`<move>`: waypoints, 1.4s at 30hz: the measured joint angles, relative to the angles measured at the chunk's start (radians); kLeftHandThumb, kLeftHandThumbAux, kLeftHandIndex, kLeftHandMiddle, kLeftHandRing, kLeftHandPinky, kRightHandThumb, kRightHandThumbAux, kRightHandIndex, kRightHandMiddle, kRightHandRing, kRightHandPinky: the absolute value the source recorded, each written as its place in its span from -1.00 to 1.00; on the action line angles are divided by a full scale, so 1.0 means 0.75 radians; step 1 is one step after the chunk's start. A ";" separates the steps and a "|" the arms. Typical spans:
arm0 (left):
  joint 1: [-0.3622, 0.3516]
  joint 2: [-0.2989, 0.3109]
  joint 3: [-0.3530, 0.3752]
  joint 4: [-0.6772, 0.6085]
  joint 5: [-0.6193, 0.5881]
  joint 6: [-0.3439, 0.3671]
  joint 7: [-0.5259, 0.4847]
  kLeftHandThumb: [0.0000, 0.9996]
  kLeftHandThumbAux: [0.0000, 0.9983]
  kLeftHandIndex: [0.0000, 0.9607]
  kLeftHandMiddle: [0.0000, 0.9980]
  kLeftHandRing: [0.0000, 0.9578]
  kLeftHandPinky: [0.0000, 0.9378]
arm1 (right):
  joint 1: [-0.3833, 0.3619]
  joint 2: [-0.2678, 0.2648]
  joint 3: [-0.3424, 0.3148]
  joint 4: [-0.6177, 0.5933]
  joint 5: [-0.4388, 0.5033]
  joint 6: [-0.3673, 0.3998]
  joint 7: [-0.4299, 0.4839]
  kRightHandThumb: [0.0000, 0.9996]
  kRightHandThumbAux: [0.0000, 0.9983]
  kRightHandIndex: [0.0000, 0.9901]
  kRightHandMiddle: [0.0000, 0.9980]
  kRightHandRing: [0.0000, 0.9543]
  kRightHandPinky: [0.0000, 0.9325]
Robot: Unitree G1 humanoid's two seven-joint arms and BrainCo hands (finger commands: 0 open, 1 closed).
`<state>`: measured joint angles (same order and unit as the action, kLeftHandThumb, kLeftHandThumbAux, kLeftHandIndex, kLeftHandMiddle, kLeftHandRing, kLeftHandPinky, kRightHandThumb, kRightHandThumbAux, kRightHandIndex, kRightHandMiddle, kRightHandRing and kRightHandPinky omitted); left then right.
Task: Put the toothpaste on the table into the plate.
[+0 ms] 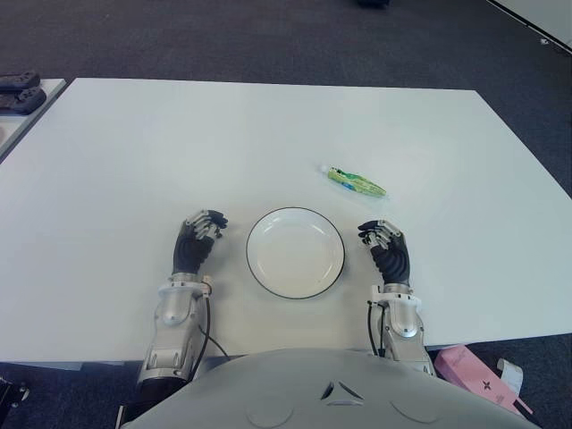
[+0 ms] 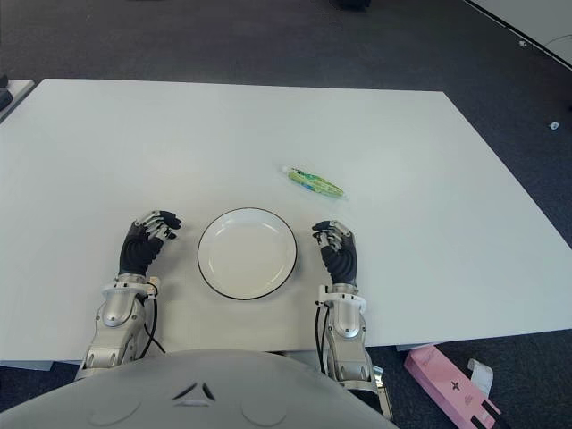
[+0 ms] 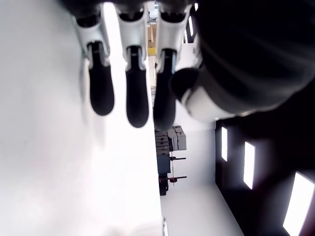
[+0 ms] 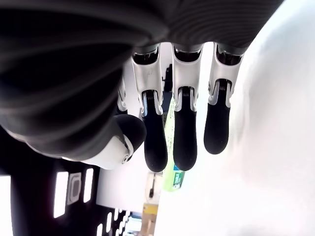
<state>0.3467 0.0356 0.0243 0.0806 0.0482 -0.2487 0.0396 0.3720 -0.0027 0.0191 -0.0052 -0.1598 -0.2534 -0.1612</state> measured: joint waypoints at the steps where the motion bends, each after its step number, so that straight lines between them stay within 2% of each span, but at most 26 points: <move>1: 0.000 0.000 0.000 0.002 0.000 -0.008 0.000 0.41 0.45 -0.11 -0.08 -0.03 0.01 | 0.003 -0.007 -0.002 -0.049 0.000 0.027 0.008 0.42 0.46 -0.14 -0.07 -0.06 -0.09; 8: -0.003 0.000 -0.001 0.014 0.000 -0.026 0.000 0.41 0.45 -0.11 -0.07 -0.03 0.03 | -0.065 -0.086 -0.060 -0.185 0.009 0.121 0.072 0.41 0.46 -0.15 -0.14 -0.13 -0.16; 14: -0.007 -0.001 -0.001 0.024 0.001 -0.029 0.000 0.41 0.45 -0.11 -0.08 -0.03 0.01 | -0.174 -0.229 -0.129 -0.369 0.002 0.235 0.175 0.39 0.46 -0.18 -0.59 -0.58 -0.57; 15: -0.008 -0.001 -0.001 0.024 0.001 -0.029 0.000 0.41 0.45 -0.11 -0.08 -0.03 0.00 | -0.191 -0.246 -0.133 -0.382 -0.004 0.241 0.185 0.32 0.43 -0.29 -0.63 -0.62 -0.62; 17: -0.009 -0.001 -0.001 0.026 0.001 -0.029 0.000 0.41 0.45 -0.11 -0.08 -0.03 0.00 | -0.231 -0.294 -0.137 -0.398 -0.055 0.252 0.195 0.13 0.31 -0.64 -0.78 -0.76 -0.76; 20: -0.010 -0.003 -0.001 0.028 0.000 -0.032 0.000 0.41 0.45 -0.11 -0.07 -0.03 0.02 | -0.288 -0.354 -0.133 -0.399 -0.136 0.274 0.210 0.03 0.17 -0.86 -0.90 -0.89 -0.89; 25: -0.016 -0.004 -0.001 0.040 0.000 -0.050 0.000 0.41 0.45 -0.11 -0.07 -0.02 0.02 | -0.481 -0.456 -0.105 -0.322 -0.235 0.351 0.281 -0.01 -0.07 -0.98 -0.98 -0.98 -0.98; 31: -0.015 -0.005 -0.002 0.057 0.000 -0.082 0.000 0.40 0.45 -0.12 -0.06 -0.01 0.03 | -0.721 -0.560 -0.061 -0.222 -0.272 0.418 0.397 0.02 -0.28 -1.00 -1.00 -1.00 -1.00; 36: -0.016 -0.005 -0.002 0.062 0.001 -0.096 0.000 0.40 0.45 -0.12 -0.06 -0.01 0.03 | -0.866 -0.619 -0.002 -0.092 -0.306 0.413 0.458 0.04 -0.42 -1.00 -1.00 -1.00 -1.00; 42: -0.012 -0.005 -0.001 0.062 0.002 -0.107 0.000 0.40 0.45 -0.12 -0.07 -0.03 0.00 | -1.007 -0.687 0.110 0.154 -0.385 0.353 0.506 0.05 -0.57 -1.00 -1.00 -1.00 -1.00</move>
<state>0.3375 0.0314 0.0234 0.1270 0.0499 -0.3286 0.0397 -0.3830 -0.5182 0.1015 0.1105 -0.4486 0.0110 0.2182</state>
